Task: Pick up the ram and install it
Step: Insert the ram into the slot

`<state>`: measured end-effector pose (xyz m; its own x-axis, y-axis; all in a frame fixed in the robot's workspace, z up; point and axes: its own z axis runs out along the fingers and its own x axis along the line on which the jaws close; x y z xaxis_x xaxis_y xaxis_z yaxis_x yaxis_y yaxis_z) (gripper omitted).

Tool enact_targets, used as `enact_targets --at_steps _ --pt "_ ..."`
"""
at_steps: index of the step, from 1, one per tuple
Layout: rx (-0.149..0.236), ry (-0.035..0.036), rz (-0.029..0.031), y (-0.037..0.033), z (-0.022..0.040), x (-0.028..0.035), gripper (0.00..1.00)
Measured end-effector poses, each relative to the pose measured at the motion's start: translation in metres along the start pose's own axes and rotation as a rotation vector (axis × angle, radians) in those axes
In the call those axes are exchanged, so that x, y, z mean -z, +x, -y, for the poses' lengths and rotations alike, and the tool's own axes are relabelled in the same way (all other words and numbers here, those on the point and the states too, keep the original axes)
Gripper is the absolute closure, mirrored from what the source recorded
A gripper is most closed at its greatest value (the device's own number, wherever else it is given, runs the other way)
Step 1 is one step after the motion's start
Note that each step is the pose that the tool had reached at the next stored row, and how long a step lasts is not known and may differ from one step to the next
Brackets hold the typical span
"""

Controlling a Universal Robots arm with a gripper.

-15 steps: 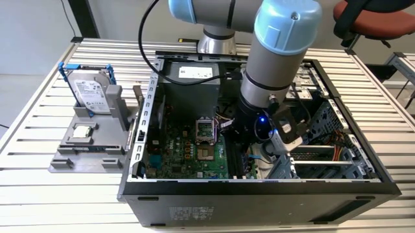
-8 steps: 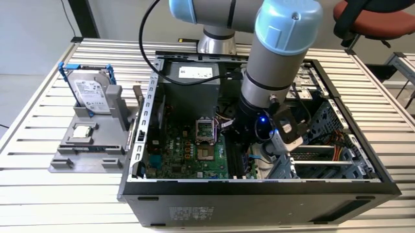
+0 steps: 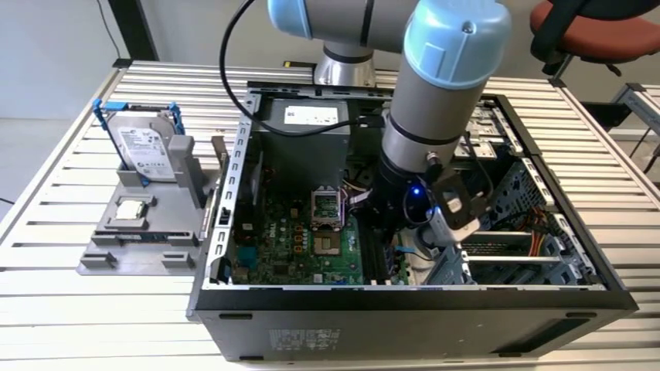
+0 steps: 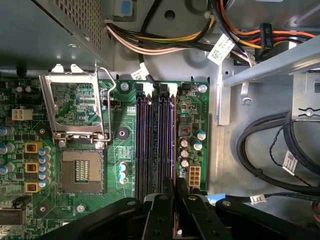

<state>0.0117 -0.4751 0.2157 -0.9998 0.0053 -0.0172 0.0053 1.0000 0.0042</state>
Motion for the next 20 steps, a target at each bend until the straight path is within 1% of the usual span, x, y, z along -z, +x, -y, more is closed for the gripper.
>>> enact_targets --at_steps 5,13,15,19,20 --pt "0.000 0.0004 -0.0046 0.0001 0.0001 -0.0024 1.00" --pt "0.000 0.0003 -0.0061 0.0001 0.0001 -0.0025 1.00" --pt "0.000 0.0001 -0.0060 0.0000 0.0000 -0.0016 1.00" --pt "0.000 0.0009 -0.0062 0.0000 -0.0001 0.0027 1.00" --pt "0.000 0.0008 -0.0061 0.0000 -0.0001 0.0027 1.00"
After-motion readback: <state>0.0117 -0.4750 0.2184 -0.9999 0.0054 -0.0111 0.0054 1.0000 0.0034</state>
